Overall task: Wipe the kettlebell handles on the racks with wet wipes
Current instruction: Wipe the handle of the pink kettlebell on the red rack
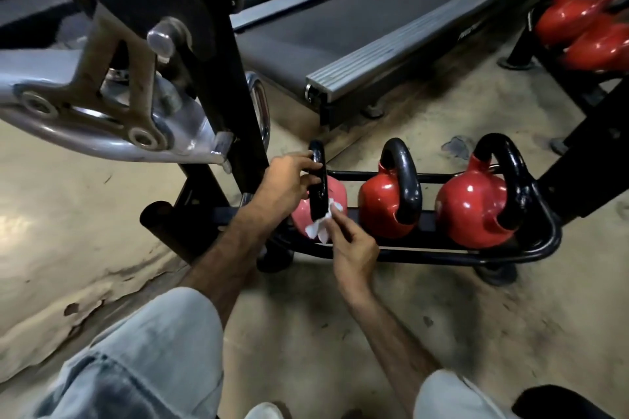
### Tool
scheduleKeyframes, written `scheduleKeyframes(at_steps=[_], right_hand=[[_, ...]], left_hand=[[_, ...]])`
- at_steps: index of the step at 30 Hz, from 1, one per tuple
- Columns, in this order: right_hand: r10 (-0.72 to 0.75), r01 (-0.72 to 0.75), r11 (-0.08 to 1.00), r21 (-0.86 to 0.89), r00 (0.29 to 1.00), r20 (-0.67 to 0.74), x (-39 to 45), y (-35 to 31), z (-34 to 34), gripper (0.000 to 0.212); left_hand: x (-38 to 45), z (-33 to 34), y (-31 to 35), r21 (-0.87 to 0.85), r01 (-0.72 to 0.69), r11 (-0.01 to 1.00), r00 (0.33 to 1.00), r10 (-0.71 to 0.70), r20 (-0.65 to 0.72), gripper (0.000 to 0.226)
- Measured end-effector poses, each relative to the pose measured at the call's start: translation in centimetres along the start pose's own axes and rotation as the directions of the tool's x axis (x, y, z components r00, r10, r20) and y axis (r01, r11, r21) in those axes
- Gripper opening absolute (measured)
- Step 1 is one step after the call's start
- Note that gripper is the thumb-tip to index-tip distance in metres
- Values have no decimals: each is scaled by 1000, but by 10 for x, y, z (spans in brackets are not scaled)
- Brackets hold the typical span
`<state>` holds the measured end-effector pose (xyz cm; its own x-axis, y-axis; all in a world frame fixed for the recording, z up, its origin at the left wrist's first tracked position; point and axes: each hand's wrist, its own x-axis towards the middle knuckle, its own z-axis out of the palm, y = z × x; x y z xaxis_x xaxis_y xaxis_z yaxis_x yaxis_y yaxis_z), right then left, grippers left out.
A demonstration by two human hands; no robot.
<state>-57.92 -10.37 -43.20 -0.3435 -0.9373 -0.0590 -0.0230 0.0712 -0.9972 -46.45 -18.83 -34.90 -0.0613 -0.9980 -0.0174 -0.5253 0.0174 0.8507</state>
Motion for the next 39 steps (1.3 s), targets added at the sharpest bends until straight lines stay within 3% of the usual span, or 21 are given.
scheduleKeyframes(at_steps=[3,8,12,16,19,22,28,29,32,35,37,39], right_hand=[[-7,13,996,87,997,-75,2,-2,4,24],[-288,288,955,65,958,-8,39,-40,23,28],[-597,613,764,-199,790,141,25,-5,0,23],[-685,774,572,-271,632,362,40,4,-16,10],[-699,864,402,-304,504,508,56,-5,-16,10],[-714,898,309,-312,436,548,59,-12,-20,11],[-692,913,201,-354,388,608,76,-32,-10,28],[-680,928,171,-332,355,642,76,-32,-10,26],[-554,988,64,-142,154,818,76,-31,-20,26],[-434,997,-55,-56,27,900,77,-43,-20,31],[-457,995,-84,-55,11,890,87,-57,-17,24],[-498,991,-76,-114,61,865,98,-67,-5,16]], left_hand=[[-2,0,6,19,22,1000,1000,-22,-17,31],[-2,-5,3,-18,25,1000,998,-26,-56,27],[2,-8,-1,-160,98,982,992,-109,-61,28],[6,-9,-5,-220,133,966,989,-144,-35,33],[1,-10,-5,-252,148,956,987,-158,-21,32],[-2,-10,-8,-278,163,947,985,-172,-7,35],[-21,2,-33,-306,162,938,984,-176,-17,36],[-28,6,-39,-237,142,961,989,-144,10,40],[-47,18,-52,18,96,995,992,-97,78,39],[-55,27,-65,-73,153,986,988,-152,18,38],[-54,35,-63,-105,208,973,977,-211,-25,41],[-53,38,-62,-181,248,952,964,-261,-49,46]])
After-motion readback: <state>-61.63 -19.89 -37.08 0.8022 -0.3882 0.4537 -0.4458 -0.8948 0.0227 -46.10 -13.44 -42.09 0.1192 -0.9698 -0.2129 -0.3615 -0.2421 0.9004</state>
